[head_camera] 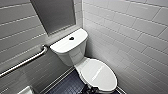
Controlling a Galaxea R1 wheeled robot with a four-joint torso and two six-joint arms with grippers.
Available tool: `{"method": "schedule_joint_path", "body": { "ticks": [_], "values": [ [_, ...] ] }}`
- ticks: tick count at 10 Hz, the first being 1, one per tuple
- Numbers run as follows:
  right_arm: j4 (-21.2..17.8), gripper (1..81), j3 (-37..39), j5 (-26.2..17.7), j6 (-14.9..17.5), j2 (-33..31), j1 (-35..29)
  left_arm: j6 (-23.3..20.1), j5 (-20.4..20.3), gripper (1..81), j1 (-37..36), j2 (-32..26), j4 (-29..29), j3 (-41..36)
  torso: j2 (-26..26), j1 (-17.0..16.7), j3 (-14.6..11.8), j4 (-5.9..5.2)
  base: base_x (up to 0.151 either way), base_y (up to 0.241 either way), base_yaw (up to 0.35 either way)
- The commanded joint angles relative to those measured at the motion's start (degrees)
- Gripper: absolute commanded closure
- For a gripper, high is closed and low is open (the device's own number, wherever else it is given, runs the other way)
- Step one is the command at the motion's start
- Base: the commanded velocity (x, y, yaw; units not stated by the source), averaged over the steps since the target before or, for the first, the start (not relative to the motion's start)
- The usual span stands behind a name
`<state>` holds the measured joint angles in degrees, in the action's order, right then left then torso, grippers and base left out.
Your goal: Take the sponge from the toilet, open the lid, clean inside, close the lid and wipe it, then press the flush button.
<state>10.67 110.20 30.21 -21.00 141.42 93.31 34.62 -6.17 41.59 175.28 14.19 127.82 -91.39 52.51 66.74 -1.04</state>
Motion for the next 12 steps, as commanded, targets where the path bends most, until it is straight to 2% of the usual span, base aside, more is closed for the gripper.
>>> {"method": "schedule_joint_path", "body": {
  "ticks": [1, 4, 9, 12],
  "values": [
    [0.32, 81.1, -0.79, -3.05, -0.09, -1.64, 1.67, 1.15, 0.9, 1.0, -7.27, 0.43, 0.22, -2.92, 0.0, 0.0, 0.0, 0.0, 0.0, 0.0, 0.0],
    [0.23, 81.1, -1.05, -2.26, 0.0, -1.73, 1.76, 2.64, 0.9, 1.0, -8.24, 0.87, 0.14, -1.69, 0.0, 0.0, 0.02, 0.0, 0.0, 0.0, 0.0],
    [0.23, 81.1, -1.49, -1.82, 0.0, -1.91, 2.02, 3.0, 0.98, 1.0, -8.94, 4.64, -0.21, 4.81, 0.0, 0.0, 0.02, 0.0, 0.0, 0.0, 0.0],
    [0.23, 81.1, -1.75, -1.82, 0.0, -2.0, 2.02, 3.0, 0.81, 1.0, -9.64, 2.89, 0.14, 0.86, 0.0, 0.0, 0.02, 0.0, 0.0, 0.0, 0.0]
  ]
}}
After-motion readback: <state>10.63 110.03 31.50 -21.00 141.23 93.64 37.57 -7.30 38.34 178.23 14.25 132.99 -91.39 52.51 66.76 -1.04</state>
